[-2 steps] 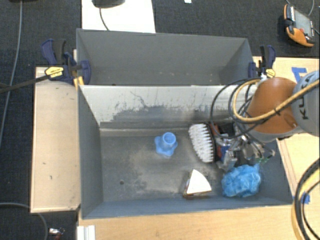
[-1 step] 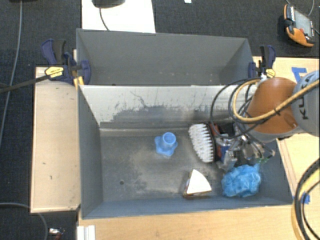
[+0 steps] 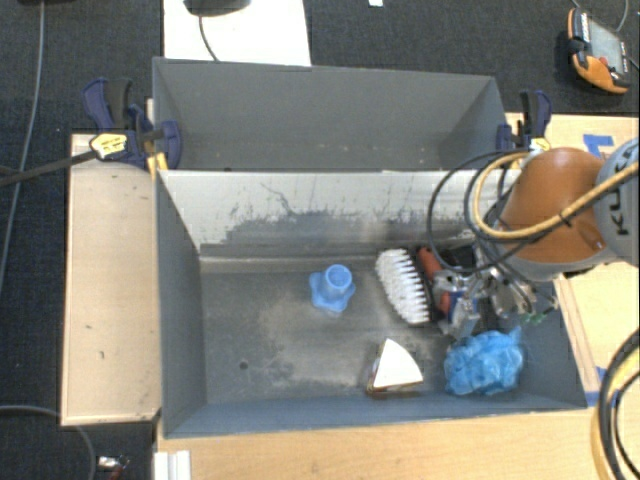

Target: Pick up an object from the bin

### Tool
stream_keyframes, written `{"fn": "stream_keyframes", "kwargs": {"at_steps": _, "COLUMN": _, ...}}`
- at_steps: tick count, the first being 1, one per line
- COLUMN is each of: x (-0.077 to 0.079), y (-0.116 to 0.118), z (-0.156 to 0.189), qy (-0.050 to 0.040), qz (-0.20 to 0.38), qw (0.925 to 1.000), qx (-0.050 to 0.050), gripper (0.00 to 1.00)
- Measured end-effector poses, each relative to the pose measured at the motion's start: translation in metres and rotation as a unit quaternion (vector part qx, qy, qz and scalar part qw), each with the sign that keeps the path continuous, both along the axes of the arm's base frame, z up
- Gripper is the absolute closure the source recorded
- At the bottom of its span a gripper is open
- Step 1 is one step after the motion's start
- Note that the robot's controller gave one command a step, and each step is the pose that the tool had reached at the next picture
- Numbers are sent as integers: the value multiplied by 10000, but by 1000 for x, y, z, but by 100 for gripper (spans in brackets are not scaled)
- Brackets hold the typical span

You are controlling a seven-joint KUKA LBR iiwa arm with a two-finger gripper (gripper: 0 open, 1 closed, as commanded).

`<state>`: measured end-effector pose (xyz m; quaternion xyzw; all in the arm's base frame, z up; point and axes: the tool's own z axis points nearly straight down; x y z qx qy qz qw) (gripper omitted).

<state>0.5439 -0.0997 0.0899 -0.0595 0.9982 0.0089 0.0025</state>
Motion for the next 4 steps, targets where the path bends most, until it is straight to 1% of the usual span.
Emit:
{"fn": "stream_keyframes", "kwargs": {"at_steps": 1, "x": 10, "y": -2, "z": 14, "qy": 75, "qz": -150, "qw": 9999, "qx": 3, "gripper": 100}}
{"fn": "stream_keyframes", "kwargs": {"at_steps": 2, "x": 1, "y": 12, "z": 25, "qy": -32, "qz": -139, "qw": 9999, "qx": -8, "gripper": 100}}
{"fn": "stream_keyframes", "kwargs": {"at_steps": 3, "x": 20, "y": 8, "z": -25, "qy": 198, "qz": -305, "qw": 9993, "qx": 30, "gripper": 100}}
{"fn": "stream_keyframes", "kwargs": {"at_steps": 4, "x": 3, "y": 18, "z": 12, "qy": -2, "qz": -155, "qw": 9999, "qx": 5, "gripper": 100}}
